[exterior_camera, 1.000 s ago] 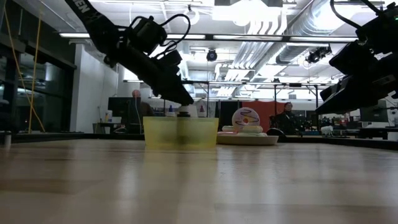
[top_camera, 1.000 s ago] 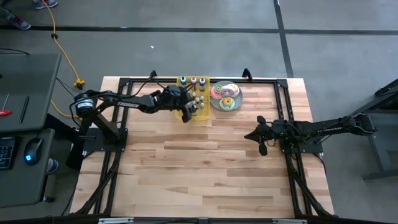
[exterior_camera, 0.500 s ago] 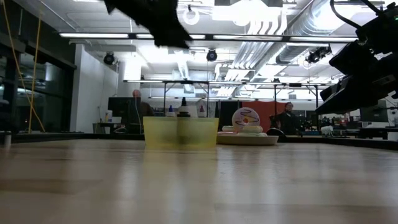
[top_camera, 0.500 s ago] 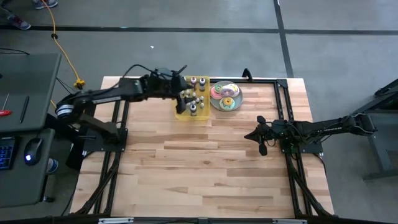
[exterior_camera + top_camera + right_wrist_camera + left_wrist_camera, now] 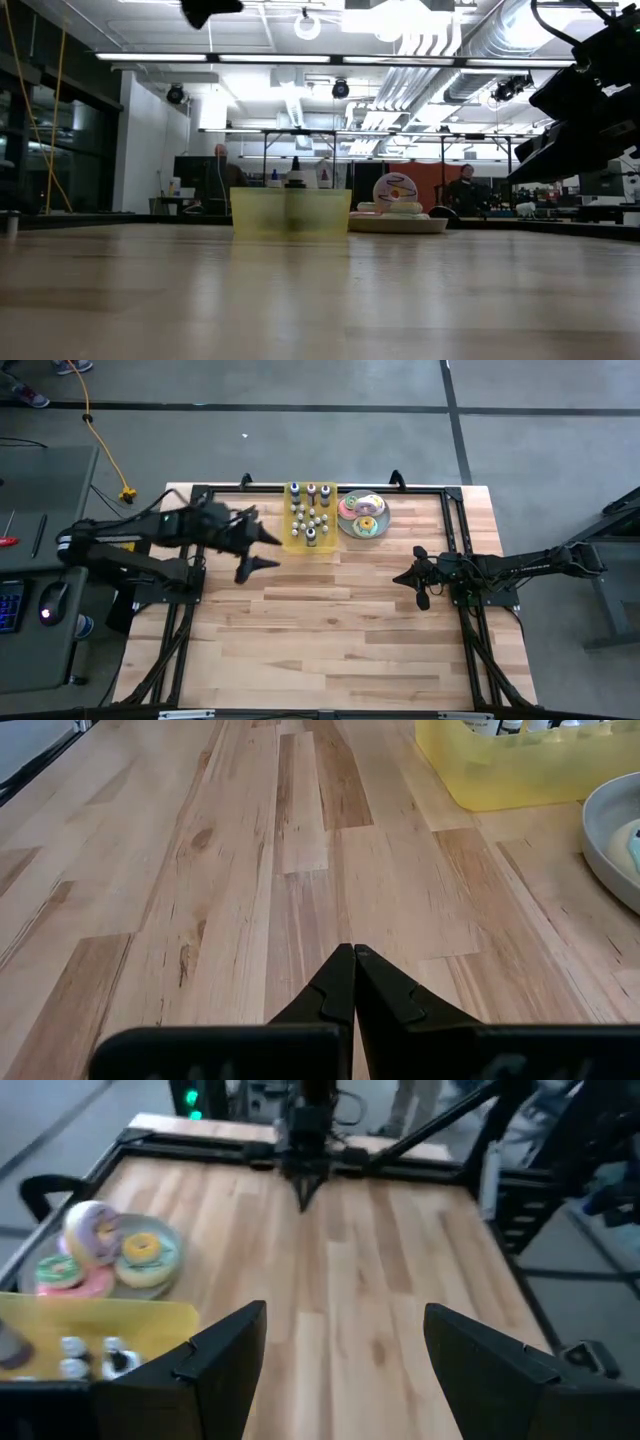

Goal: Pick & Place food coloring
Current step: Return to Home Position

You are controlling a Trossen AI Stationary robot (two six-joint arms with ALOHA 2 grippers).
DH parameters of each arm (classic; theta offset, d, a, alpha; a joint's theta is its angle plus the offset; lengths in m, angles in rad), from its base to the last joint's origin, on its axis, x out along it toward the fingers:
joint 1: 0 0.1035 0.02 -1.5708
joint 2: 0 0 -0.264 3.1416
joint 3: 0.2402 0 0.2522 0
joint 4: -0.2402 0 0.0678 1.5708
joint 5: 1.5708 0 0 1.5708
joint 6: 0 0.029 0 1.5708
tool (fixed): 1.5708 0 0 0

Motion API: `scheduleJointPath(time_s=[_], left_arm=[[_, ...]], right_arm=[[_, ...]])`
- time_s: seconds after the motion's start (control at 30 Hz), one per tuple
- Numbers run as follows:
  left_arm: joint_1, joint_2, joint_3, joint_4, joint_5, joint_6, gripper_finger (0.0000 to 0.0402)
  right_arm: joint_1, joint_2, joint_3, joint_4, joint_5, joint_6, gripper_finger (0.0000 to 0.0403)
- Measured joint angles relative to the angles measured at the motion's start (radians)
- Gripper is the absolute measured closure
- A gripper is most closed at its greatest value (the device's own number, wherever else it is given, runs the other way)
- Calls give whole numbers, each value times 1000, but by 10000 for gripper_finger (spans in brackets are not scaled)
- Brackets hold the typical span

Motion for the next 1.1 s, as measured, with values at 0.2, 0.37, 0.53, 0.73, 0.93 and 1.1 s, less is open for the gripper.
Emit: scheduleJointPath(time_s=[0.2, 0.37, 0.53, 0.73, 0.93, 1.1], left_arm=[[-14, -210, -319, 192, -67, -99, 136], [0, -372, -512, 273, -98, -108, 136], [75, -483, -623, 285, -79, -107, 160], [67, -630, -738, 388, -51, -107, 219], [49, -752, -810, 369, -39, -158, 294], [51, -829, -853, 369, -8, -186, 358]], right_arm=[[0, 0, 0, 0, 0, 0, 402], [0, 0, 0, 0, 0, 0, 402], [0, 0, 0, 0, 0, 0, 402], [0, 0, 0, 0, 0, 0, 402], [0, 0, 0, 0, 0, 0, 402], [0, 0, 0, 0, 0, 0, 402]])
